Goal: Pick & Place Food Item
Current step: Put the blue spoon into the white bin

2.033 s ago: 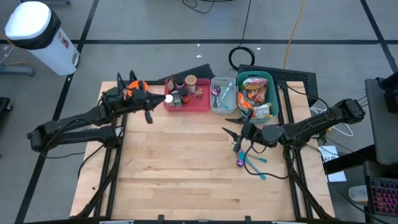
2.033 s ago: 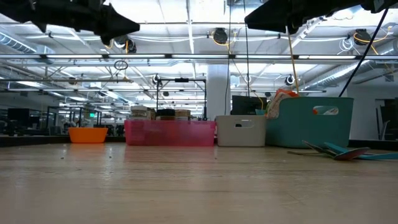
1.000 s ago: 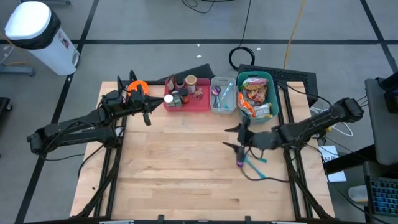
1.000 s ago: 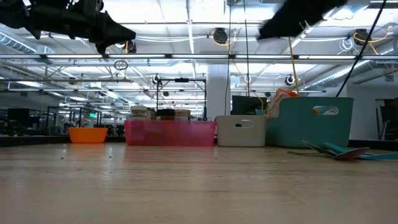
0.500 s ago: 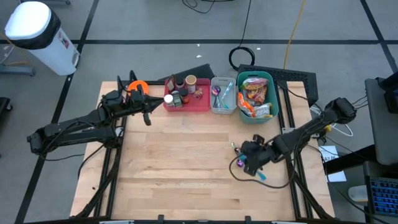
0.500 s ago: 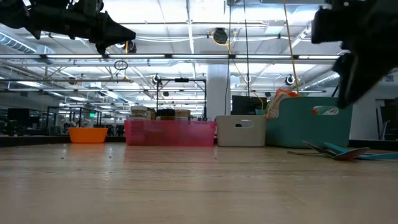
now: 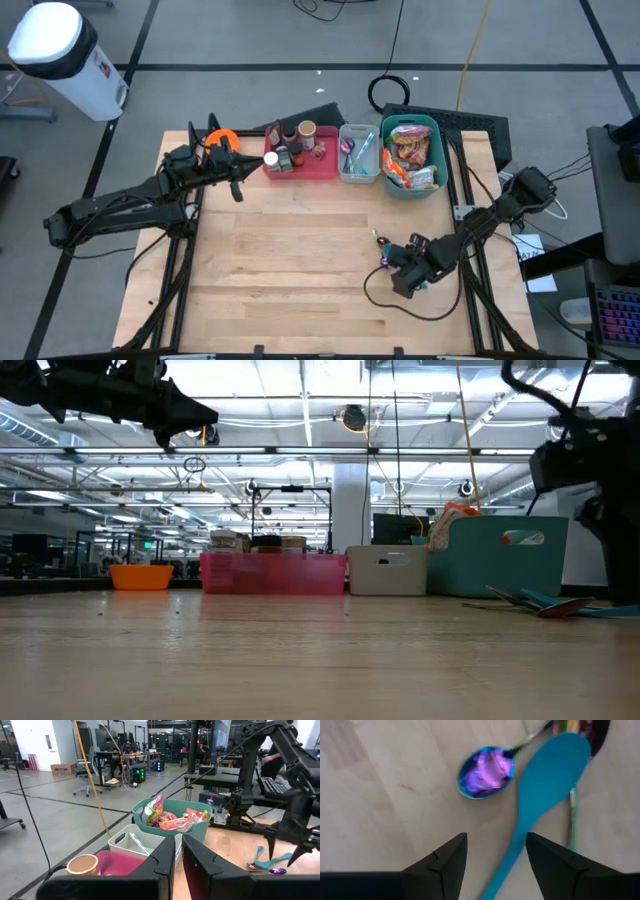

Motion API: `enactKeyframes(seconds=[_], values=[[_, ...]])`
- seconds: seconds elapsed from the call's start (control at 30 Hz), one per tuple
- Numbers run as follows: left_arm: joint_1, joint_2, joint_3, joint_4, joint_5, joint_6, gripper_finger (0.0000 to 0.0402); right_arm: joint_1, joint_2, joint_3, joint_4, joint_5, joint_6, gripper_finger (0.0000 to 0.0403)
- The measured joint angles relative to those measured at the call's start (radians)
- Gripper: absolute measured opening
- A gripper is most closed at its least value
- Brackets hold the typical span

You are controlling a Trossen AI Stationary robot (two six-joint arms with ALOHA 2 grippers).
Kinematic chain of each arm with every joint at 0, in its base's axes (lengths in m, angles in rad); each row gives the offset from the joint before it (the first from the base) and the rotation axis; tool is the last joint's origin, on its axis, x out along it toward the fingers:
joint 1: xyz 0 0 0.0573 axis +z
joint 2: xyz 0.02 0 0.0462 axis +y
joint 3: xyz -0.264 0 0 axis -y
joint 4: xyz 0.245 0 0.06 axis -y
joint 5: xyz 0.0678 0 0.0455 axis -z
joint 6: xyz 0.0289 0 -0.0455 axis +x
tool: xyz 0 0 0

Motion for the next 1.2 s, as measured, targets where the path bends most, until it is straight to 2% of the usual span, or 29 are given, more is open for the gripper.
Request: enactKeyframes(seconds=[0.4,0.6,0.97,1.2], values=[[0.0,0.0,0.0,0.0,0.0,-0.004,0.0042,-0.002,-0.021,-0.154,0.133,-0.034,0.047,0.0161],[0.0,0.0,0.0,0.0,0.0,-0.004,0.0042,-0.002,-0.021,-0.193,0.133,-0.039,0.061,0.0115],[0.0,0.0,0.0,0.0,0.0,-0.004,0.0042,-0.002,-0.02,-0.211,0.127,-0.034,0.096,0.002],[0.0,0.0,0.0,0.0,0.0,-0.003,0.0042,-0.003,-0.024,-0.189,0.124,-0.044,0.086,0.0013]])
